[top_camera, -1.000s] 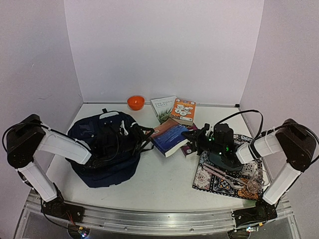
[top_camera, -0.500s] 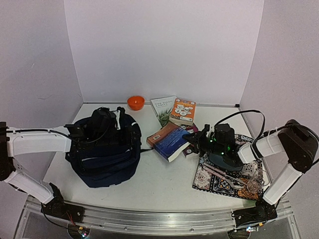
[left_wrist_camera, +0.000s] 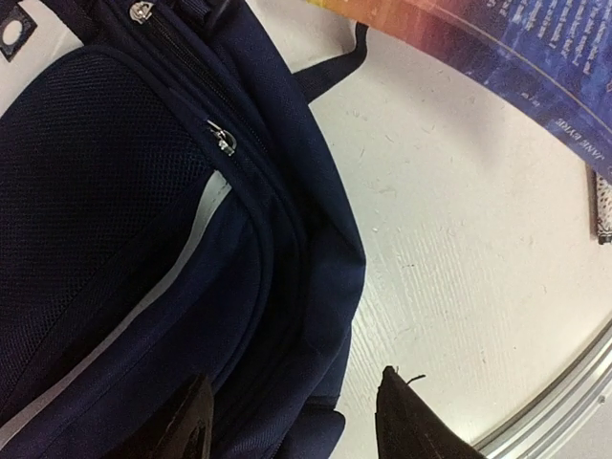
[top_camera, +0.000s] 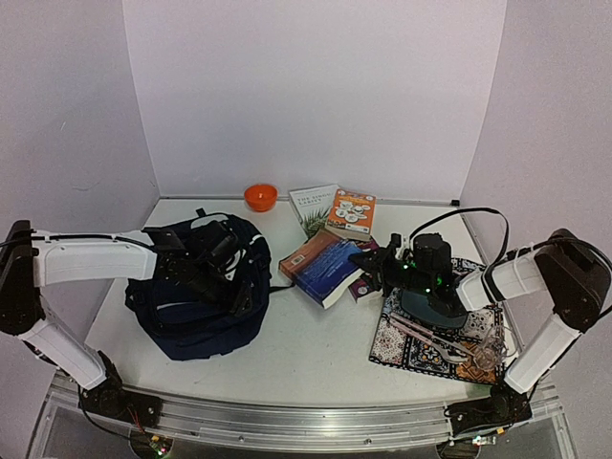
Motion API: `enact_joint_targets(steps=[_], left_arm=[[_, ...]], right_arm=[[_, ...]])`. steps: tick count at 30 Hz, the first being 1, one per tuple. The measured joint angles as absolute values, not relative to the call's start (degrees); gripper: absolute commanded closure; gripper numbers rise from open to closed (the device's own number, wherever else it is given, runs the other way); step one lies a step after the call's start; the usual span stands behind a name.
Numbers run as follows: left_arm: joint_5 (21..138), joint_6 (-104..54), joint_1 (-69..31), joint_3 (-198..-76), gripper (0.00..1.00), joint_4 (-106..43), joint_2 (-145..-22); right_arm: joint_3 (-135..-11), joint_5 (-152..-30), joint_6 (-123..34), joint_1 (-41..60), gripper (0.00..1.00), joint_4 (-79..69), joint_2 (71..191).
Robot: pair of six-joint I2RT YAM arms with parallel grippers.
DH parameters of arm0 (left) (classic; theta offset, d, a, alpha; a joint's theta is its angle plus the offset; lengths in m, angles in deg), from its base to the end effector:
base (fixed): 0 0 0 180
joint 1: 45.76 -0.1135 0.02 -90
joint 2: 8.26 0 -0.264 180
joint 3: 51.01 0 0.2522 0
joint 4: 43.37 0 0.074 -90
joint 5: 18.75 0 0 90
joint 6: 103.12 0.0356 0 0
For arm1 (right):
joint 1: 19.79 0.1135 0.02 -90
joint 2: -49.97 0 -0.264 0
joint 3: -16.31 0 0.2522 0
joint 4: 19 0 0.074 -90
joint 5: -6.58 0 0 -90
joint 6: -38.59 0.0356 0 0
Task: Pack the student bag
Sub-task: Pick up the largest pocket of the bag from the student bag.
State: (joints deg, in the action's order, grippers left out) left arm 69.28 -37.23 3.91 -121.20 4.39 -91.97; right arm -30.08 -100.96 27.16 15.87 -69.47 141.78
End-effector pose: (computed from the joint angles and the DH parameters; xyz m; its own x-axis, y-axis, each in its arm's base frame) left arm 0.1879 -0.2195 0.2209 -0.8249 0.3409 -0.4509 0.4538 0.8750 -0.1688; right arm 0.2480 0.1911 0.2072 -0.7697 0.5980 -0.2234 -0.2286 0.0685 0.9711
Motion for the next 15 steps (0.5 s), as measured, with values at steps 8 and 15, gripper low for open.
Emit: enact_joint_targets(steps=[8, 15], left_arm=[[69.51, -33.76, 3.91, -124.08, 0.53, 6.74, -97.92], [71.46, -32.34, 3.82, -124.45, 0.7, 7.48, -99.75]], right_arm=[[-30.4, -101.27, 26.58, 15.61, 1.0, -69.44, 141.78], [-30.43, -101.52, 26.51, 15.61, 1.0, -69.47, 141.78]])
